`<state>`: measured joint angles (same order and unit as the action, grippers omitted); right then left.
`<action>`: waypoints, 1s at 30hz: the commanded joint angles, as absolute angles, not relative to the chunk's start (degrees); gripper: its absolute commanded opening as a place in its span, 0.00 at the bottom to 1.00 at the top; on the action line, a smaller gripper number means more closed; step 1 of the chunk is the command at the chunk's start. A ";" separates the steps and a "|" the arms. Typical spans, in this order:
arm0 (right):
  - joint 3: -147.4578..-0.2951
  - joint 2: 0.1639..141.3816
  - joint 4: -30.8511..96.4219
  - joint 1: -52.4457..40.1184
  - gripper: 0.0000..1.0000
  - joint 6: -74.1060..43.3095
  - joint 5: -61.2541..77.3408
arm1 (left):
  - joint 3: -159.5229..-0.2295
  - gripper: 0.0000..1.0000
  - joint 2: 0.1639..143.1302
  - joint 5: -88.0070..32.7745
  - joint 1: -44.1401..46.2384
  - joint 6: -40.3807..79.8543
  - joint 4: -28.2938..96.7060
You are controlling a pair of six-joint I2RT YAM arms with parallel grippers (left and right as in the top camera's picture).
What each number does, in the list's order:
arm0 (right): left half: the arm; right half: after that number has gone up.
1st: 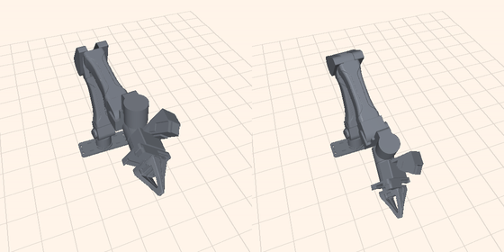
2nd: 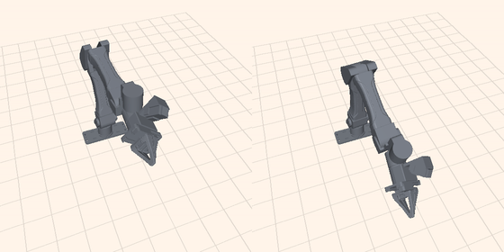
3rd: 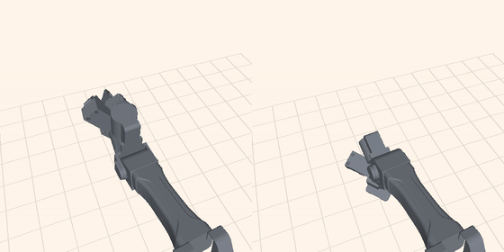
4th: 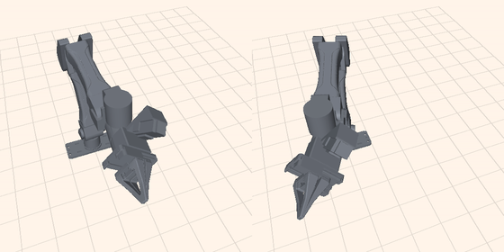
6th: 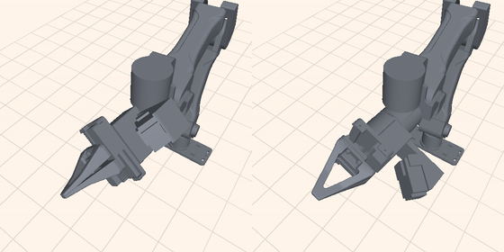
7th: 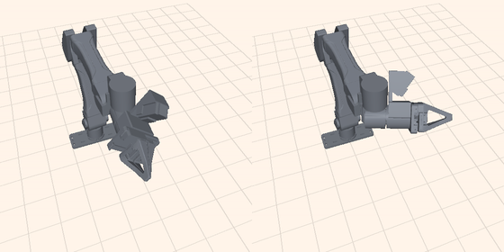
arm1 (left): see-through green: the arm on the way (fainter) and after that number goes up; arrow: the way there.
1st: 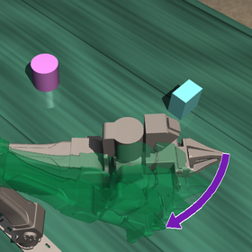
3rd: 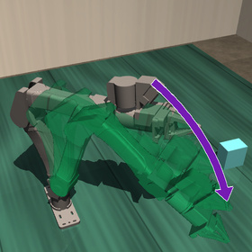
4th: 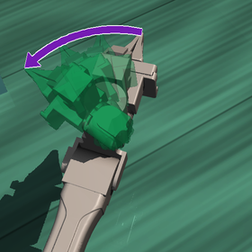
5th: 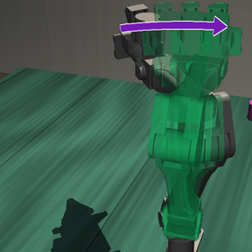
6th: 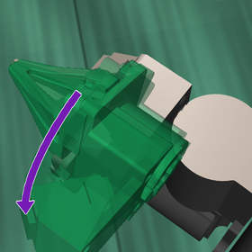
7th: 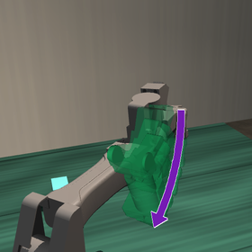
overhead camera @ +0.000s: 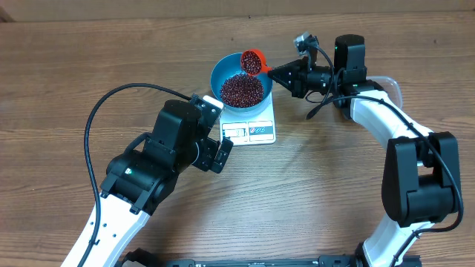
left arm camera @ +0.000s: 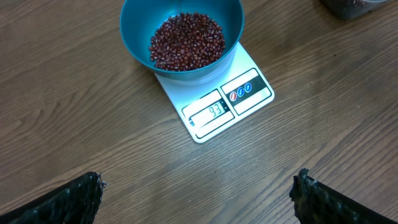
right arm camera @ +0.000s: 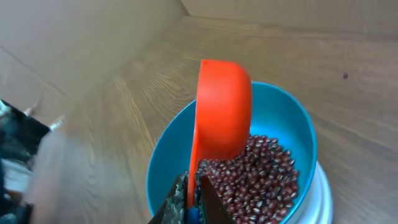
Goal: Scoop item into bowl and weigh 150g on scale
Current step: 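Tilt the orange cup to pour beans into the blue bowl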
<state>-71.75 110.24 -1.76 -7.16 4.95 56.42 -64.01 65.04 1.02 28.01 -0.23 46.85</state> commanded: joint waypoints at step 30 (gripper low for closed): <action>-71.96 110.61 -2.28 -7.07 0.04 29.08 56.38 | -64.77 0.99 64.51 0.16 27.66 -1.13 46.72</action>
<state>-71.75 110.24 -1.91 -7.16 27.09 56.31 -64.01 65.04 1.02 28.01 -0.23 46.85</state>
